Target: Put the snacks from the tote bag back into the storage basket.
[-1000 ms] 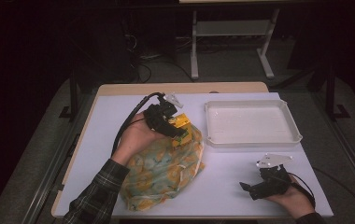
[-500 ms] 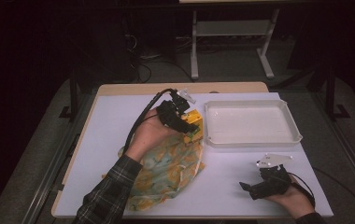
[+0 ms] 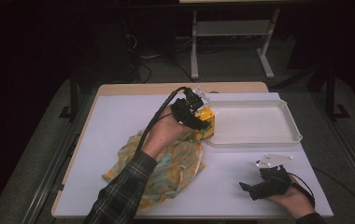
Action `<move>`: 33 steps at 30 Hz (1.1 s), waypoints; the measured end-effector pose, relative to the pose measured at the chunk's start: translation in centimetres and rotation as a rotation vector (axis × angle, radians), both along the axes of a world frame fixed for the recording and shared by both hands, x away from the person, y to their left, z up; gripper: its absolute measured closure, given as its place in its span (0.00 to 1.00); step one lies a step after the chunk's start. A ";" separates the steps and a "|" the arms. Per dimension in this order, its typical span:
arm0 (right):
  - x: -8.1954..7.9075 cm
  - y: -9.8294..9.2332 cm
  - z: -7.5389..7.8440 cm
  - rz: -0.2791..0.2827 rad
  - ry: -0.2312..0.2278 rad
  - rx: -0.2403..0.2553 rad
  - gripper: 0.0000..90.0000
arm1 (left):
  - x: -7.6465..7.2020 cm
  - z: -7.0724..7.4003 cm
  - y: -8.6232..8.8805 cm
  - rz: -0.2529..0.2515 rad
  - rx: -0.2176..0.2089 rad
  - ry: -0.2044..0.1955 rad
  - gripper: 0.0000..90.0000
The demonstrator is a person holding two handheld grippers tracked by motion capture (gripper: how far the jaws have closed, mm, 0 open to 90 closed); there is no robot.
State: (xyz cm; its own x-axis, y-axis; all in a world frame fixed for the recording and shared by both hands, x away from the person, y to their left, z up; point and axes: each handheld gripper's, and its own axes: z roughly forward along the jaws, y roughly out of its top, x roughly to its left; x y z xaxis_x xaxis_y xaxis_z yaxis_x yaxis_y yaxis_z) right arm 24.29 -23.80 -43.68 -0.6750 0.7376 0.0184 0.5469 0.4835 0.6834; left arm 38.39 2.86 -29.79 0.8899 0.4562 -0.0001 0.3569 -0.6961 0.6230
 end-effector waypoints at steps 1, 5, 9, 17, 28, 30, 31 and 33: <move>0.0 0.0 0.0 0.004 0.000 -0.001 0.00 | 0.1 -0.1 -0.2 0.006 -0.001 -0.003 0.59; 0.0 0.0 0.1 0.005 0.001 0.005 0.00 | 0.6 -0.5 -1.1 0.020 -0.002 -0.003 0.59; 0.0 0.0 0.1 0.005 0.002 0.009 0.00 | 1.0 -1.0 -2.0 0.032 -0.005 0.004 0.59; 0.0 0.0 0.2 0.011 -0.005 0.012 0.00 | 1.8 -1.7 -3.7 0.057 -0.013 0.008 0.59; -0.1 -0.1 0.2 0.009 0.003 0.019 0.00 | 2.9 -3.0 -6.1 0.061 -0.010 0.021 0.59; 0.0 -0.1 0.2 0.009 0.002 0.019 0.00 | 3.1 -3.3 -6.5 0.060 -0.010 0.019 0.59; -0.1 -0.1 0.2 0.009 0.002 0.019 0.00 | 3.1 -3.3 -6.5 0.060 -0.010 0.019 0.59; 0.0 -0.2 0.2 0.008 -0.001 0.019 0.00 | 3.3 -3.7 -6.7 0.054 -0.006 0.033 0.59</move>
